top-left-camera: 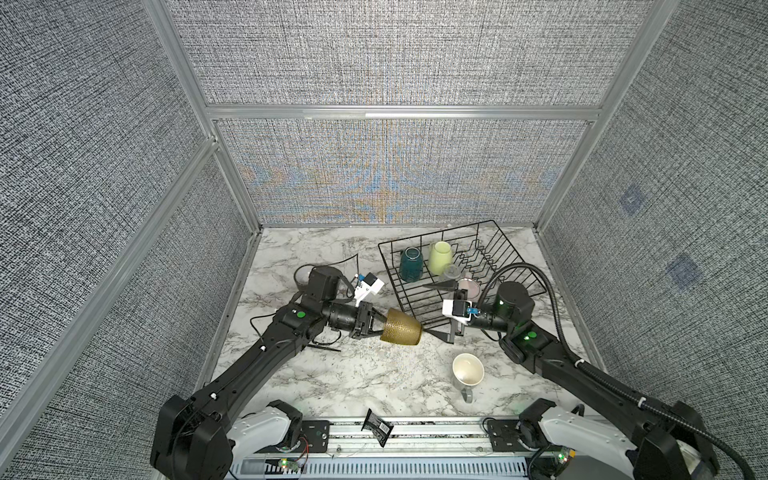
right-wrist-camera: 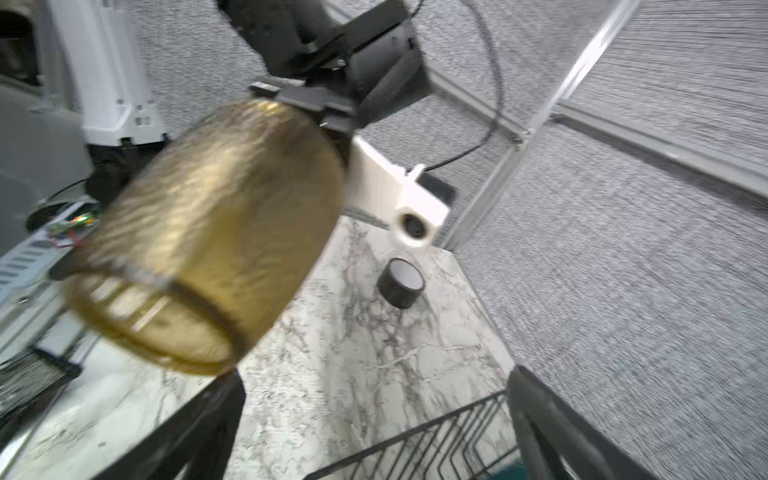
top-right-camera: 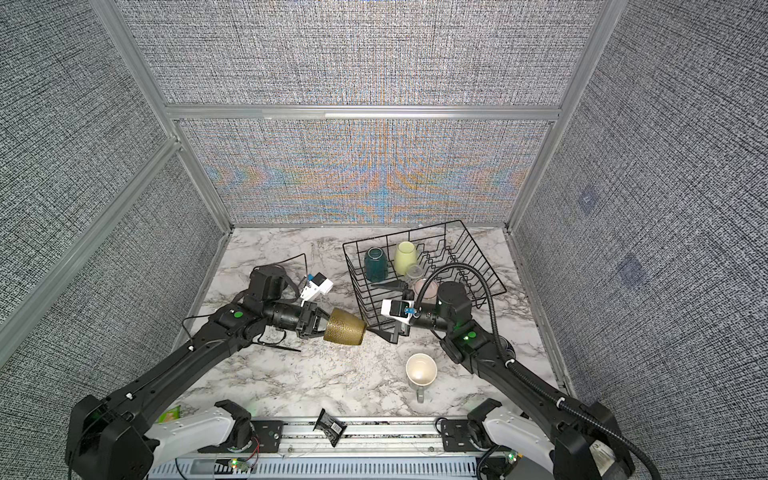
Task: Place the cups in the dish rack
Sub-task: 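Carry the amber glass toward the right gripper while the right approaches it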
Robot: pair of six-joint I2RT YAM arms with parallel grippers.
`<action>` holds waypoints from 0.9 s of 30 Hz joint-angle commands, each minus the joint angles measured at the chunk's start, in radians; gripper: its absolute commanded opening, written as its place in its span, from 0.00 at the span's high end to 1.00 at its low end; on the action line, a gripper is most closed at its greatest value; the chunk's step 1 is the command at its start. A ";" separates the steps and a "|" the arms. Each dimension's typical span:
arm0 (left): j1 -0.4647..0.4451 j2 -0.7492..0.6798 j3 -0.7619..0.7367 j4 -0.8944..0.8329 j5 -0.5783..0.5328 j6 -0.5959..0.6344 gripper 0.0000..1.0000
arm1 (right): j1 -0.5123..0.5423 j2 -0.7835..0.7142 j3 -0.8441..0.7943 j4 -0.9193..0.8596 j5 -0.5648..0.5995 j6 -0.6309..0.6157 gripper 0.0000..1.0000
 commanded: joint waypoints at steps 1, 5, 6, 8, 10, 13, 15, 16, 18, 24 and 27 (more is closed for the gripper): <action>0.003 -0.003 0.008 0.109 0.011 -0.040 1.00 | 0.020 0.012 0.011 -0.043 -0.132 -0.083 0.01; 0.002 0.013 -0.016 0.206 0.016 -0.101 1.00 | 0.029 0.031 0.024 -0.025 -0.155 -0.062 0.07; 0.004 0.022 -0.016 0.193 0.011 -0.092 1.00 | 0.029 0.036 0.020 0.017 -0.144 -0.029 0.08; 0.002 0.040 -0.033 0.228 0.007 -0.118 1.00 | 0.030 0.038 0.003 0.138 -0.103 0.069 0.11; 0.002 0.052 -0.054 0.299 0.018 -0.162 1.00 | 0.030 0.032 -0.002 0.198 -0.056 0.144 0.14; 0.002 0.061 -0.055 0.298 0.011 -0.159 1.00 | 0.031 0.043 0.008 0.236 -0.060 0.176 0.19; 0.002 0.057 -0.065 0.352 0.010 -0.197 1.00 | 0.037 0.061 0.004 0.286 -0.060 0.206 0.26; 0.002 0.058 -0.070 0.390 0.014 -0.220 1.00 | 0.041 0.069 0.001 0.300 -0.057 0.211 0.29; 0.002 0.059 -0.075 0.432 0.027 -0.243 1.00 | 0.049 0.089 -0.007 0.320 -0.054 0.201 0.31; 0.002 0.062 -0.082 0.459 0.025 -0.252 1.00 | 0.062 0.119 -0.044 0.461 0.009 0.237 0.34; 0.002 0.070 -0.087 0.484 0.020 -0.267 1.00 | 0.065 0.134 -0.049 0.521 0.040 0.255 0.39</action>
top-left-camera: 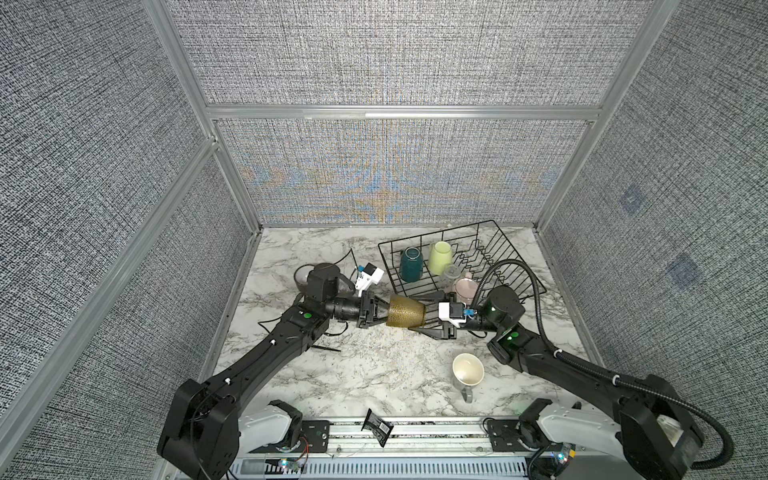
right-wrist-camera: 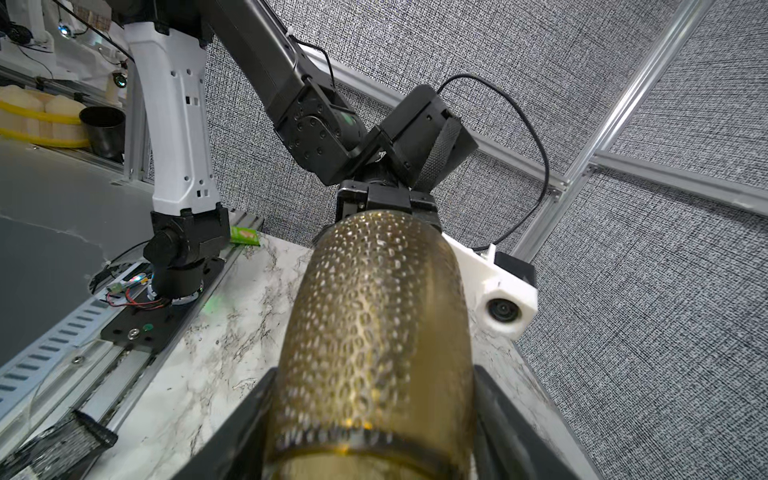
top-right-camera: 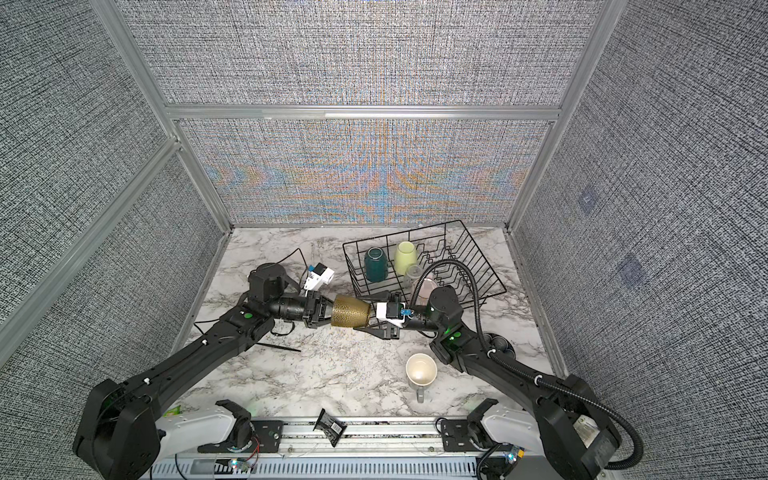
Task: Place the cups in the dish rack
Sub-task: 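Carry the amber glass toward the right gripper while the right approaches it, then grasp the amber glass with the right gripper and open the left gripper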
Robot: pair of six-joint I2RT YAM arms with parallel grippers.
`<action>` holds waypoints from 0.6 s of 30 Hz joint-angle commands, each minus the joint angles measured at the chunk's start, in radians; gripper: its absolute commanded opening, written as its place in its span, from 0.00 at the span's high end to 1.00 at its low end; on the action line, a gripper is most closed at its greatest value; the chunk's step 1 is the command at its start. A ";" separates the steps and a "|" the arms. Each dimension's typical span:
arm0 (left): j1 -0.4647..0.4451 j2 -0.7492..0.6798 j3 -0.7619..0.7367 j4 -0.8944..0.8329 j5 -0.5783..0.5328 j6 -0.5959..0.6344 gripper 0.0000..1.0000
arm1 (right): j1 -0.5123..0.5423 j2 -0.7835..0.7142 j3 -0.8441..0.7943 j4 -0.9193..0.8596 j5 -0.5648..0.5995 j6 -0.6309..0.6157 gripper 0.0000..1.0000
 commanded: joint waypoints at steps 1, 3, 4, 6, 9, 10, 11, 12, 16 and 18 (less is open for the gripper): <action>-0.003 0.009 -0.003 0.090 0.015 -0.029 1.00 | 0.006 0.012 -0.008 0.141 0.074 0.050 0.40; -0.001 0.025 -0.001 0.111 0.015 -0.039 1.00 | 0.005 0.015 -0.019 0.181 0.101 0.093 0.40; -0.003 0.035 0.002 0.111 0.015 -0.036 0.99 | 0.005 0.022 -0.016 0.182 0.099 0.098 0.38; -0.002 0.052 0.006 0.116 0.007 -0.039 0.99 | 0.006 0.043 0.001 0.162 0.066 0.088 0.34; -0.002 0.076 0.005 0.182 0.006 -0.078 0.99 | 0.005 0.071 0.001 0.203 0.049 0.119 0.29; -0.002 0.085 0.007 0.203 0.011 -0.091 0.99 | 0.005 0.079 -0.003 0.219 0.051 0.130 0.27; -0.001 0.092 0.010 0.208 0.013 -0.095 0.99 | 0.005 0.088 -0.006 0.228 0.047 0.128 0.26; -0.003 0.097 0.013 0.206 0.013 -0.092 0.99 | 0.004 0.100 -0.006 0.238 0.045 0.123 0.26; -0.002 0.107 0.014 0.221 0.011 -0.099 0.99 | 0.005 0.116 -0.013 0.275 0.066 0.148 0.28; -0.003 0.113 0.014 0.212 0.015 -0.090 0.98 | 0.005 0.117 -0.009 0.252 0.077 0.148 0.32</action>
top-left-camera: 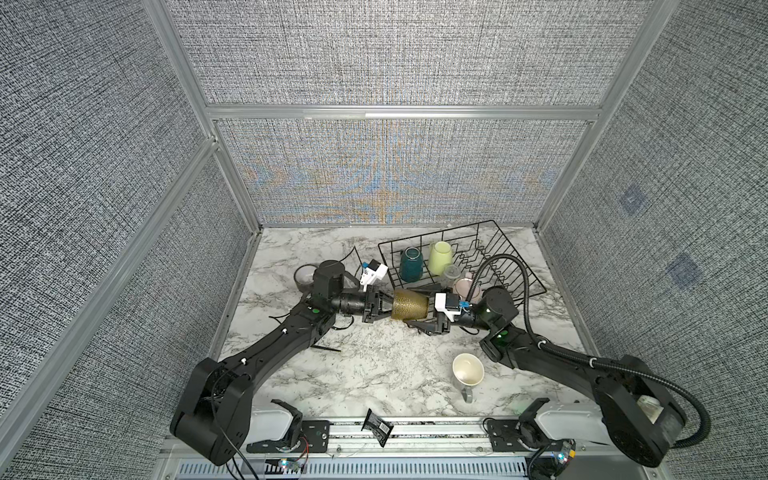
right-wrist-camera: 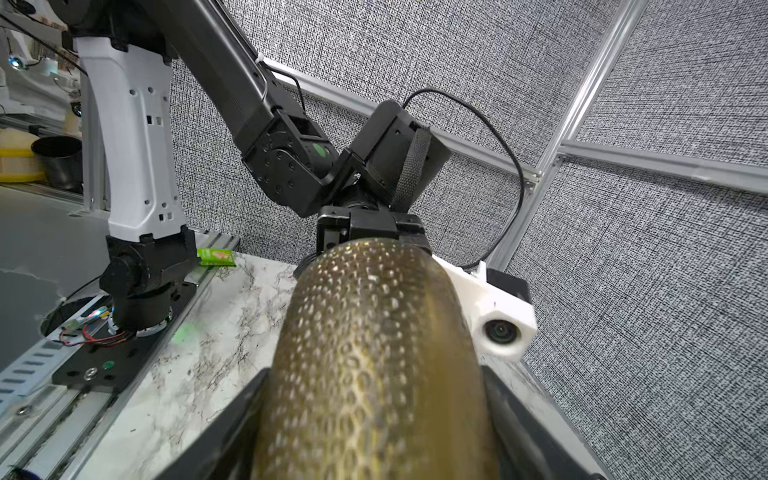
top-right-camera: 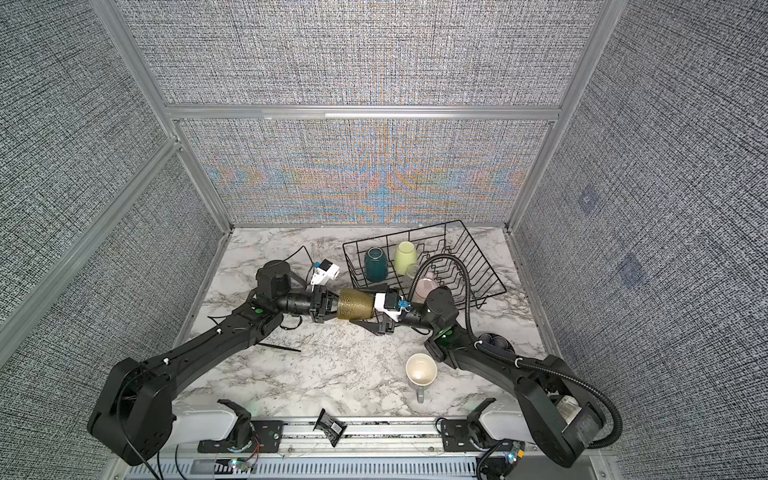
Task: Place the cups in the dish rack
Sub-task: 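Grasp the amber glass with the right gripper and open the left gripper, then lower the amber glass into the rack beside the dark green mug with the right gripper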
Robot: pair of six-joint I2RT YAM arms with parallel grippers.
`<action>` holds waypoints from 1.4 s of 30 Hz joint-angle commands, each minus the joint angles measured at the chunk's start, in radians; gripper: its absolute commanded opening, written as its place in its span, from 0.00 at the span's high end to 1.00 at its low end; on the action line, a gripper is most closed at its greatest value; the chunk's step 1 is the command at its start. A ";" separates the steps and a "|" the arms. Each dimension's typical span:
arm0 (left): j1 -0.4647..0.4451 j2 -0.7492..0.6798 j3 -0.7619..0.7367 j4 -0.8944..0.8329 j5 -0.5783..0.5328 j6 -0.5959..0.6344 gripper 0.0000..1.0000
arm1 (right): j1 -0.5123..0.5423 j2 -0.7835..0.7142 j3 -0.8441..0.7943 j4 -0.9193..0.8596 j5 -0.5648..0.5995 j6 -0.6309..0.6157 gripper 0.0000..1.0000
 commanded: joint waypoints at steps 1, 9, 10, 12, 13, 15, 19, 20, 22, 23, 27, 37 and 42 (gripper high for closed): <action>0.000 0.007 0.007 0.037 0.005 0.003 0.96 | 0.003 0.005 0.005 0.038 0.026 0.021 0.33; 0.035 -0.023 0.090 -0.310 -0.056 0.233 0.43 | -0.060 -0.057 0.109 -0.374 -0.001 -0.059 0.35; 0.052 -0.033 0.091 -0.340 -0.075 0.250 0.37 | -0.072 -0.066 0.131 -0.452 0.007 -0.065 0.35; 0.097 -0.048 0.060 -0.306 -0.083 0.228 0.28 | -0.097 -0.081 0.185 -0.630 0.020 -0.087 0.34; 0.117 -0.051 0.046 -0.283 -0.078 0.214 0.27 | -0.106 -0.083 0.206 -0.704 0.024 -0.100 0.34; 0.159 -0.055 0.029 -0.291 -0.079 0.206 0.27 | -0.118 -0.076 0.264 -0.865 0.050 -0.122 0.34; 0.210 -0.084 0.014 -0.397 -0.159 0.262 0.26 | -0.127 -0.033 0.397 -1.167 0.208 -0.152 0.34; 0.214 -0.090 0.018 -0.442 -0.191 0.290 0.26 | -0.125 -0.010 0.417 -1.214 0.245 -0.158 0.35; 0.216 -0.101 0.017 -0.497 -0.255 0.321 0.26 | -0.122 0.033 0.491 -1.298 0.319 -0.127 0.35; 0.215 -0.103 0.009 -0.499 -0.273 0.321 0.26 | -0.121 0.055 0.528 -1.339 0.366 -0.096 0.35; 0.215 -0.093 -0.014 -0.503 -0.291 0.323 0.27 | -0.118 0.145 0.645 -1.496 0.485 -0.042 0.35; 0.215 -0.122 -0.050 -0.530 -0.357 0.329 0.28 | -0.066 0.376 0.935 -1.806 0.725 0.070 0.37; 0.216 -0.153 -0.047 -0.580 -0.388 0.354 0.28 | -0.033 0.469 1.015 -1.849 0.798 0.092 0.36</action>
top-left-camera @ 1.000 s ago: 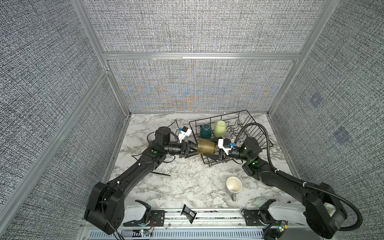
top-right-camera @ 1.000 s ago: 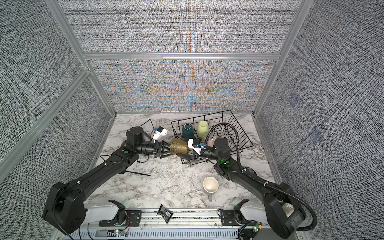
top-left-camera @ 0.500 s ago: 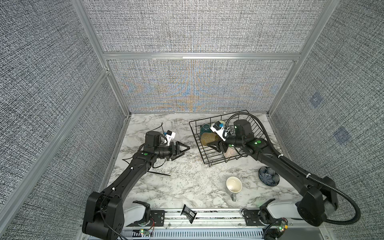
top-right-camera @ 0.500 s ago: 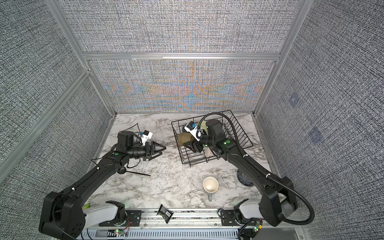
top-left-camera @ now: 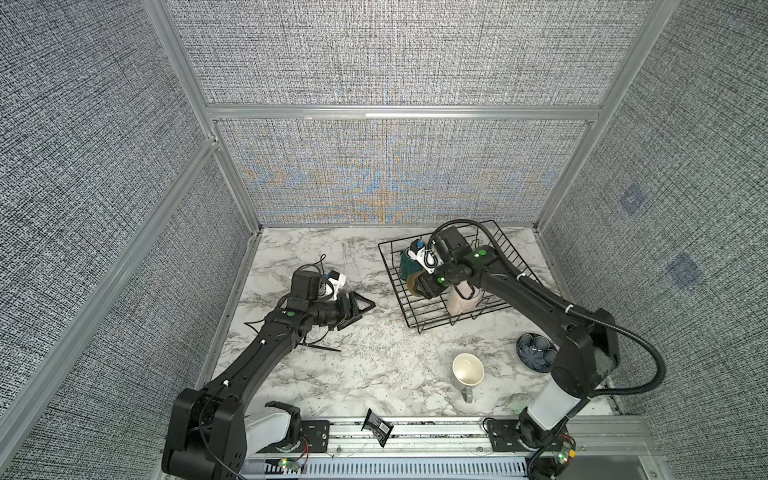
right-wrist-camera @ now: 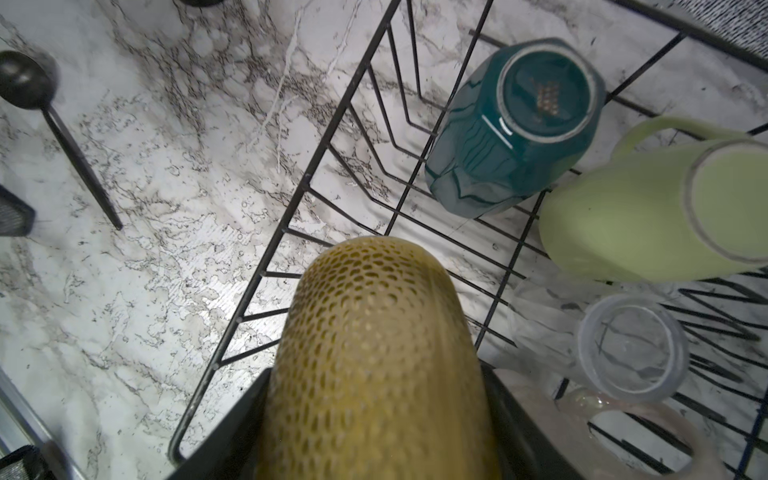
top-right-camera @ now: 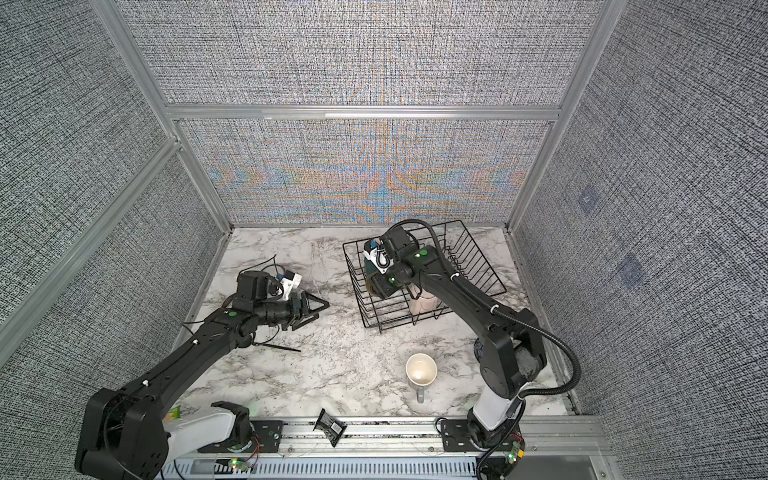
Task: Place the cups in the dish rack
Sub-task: 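Lower the amber glass into the rack beside the dark green mug with the right gripper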
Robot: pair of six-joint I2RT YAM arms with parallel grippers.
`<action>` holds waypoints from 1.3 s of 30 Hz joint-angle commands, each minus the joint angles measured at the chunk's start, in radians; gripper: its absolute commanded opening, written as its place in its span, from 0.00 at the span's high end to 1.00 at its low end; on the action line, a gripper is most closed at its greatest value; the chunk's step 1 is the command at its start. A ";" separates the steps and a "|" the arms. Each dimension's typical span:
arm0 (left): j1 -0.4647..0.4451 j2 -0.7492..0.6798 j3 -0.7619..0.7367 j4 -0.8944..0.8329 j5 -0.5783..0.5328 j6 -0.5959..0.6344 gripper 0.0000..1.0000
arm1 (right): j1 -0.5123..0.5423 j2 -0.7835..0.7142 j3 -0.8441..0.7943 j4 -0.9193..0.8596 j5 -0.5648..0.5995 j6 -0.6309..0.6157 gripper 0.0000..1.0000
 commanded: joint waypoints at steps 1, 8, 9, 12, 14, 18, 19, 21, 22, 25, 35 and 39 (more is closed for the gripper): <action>0.001 -0.020 0.003 -0.041 -0.037 0.031 0.28 | 0.012 0.063 0.077 -0.096 0.108 0.052 0.36; 0.001 -0.070 -0.007 -0.101 -0.084 0.062 0.28 | 0.032 0.194 0.180 -0.156 0.204 0.139 0.35; 0.001 -0.079 -0.014 -0.097 -0.087 0.060 0.28 | 0.033 0.203 0.183 -0.153 0.222 0.152 0.35; 0.001 -0.097 -0.021 -0.103 -0.099 0.067 0.28 | 0.035 0.236 0.195 -0.131 0.246 0.183 0.34; 0.001 -0.102 -0.020 -0.117 -0.112 0.072 0.28 | 0.034 0.268 0.226 -0.148 0.261 0.203 0.34; 0.001 -0.109 -0.016 -0.136 -0.119 0.093 0.29 | 0.039 0.315 0.255 -0.161 0.269 0.223 0.33; 0.001 -0.111 -0.012 -0.155 -0.129 0.106 0.29 | 0.041 0.327 0.260 -0.162 0.264 0.224 0.32; 0.001 -0.118 -0.008 -0.176 -0.151 0.117 0.29 | 0.042 0.341 0.272 -0.173 0.261 0.231 0.31; 0.001 -0.124 -0.012 -0.173 -0.157 0.118 0.29 | 0.043 0.346 0.273 -0.175 0.259 0.236 0.31; 0.001 -0.133 -0.021 -0.158 -0.149 0.132 0.29 | 0.043 0.357 0.269 -0.169 0.242 0.234 0.31; 0.000 -0.133 -0.015 -0.174 -0.164 0.149 0.29 | 0.046 0.361 0.231 -0.141 0.289 0.241 0.22; -0.001 -0.133 -0.021 -0.163 -0.153 0.143 0.29 | 0.045 0.353 0.216 -0.108 0.271 0.237 0.22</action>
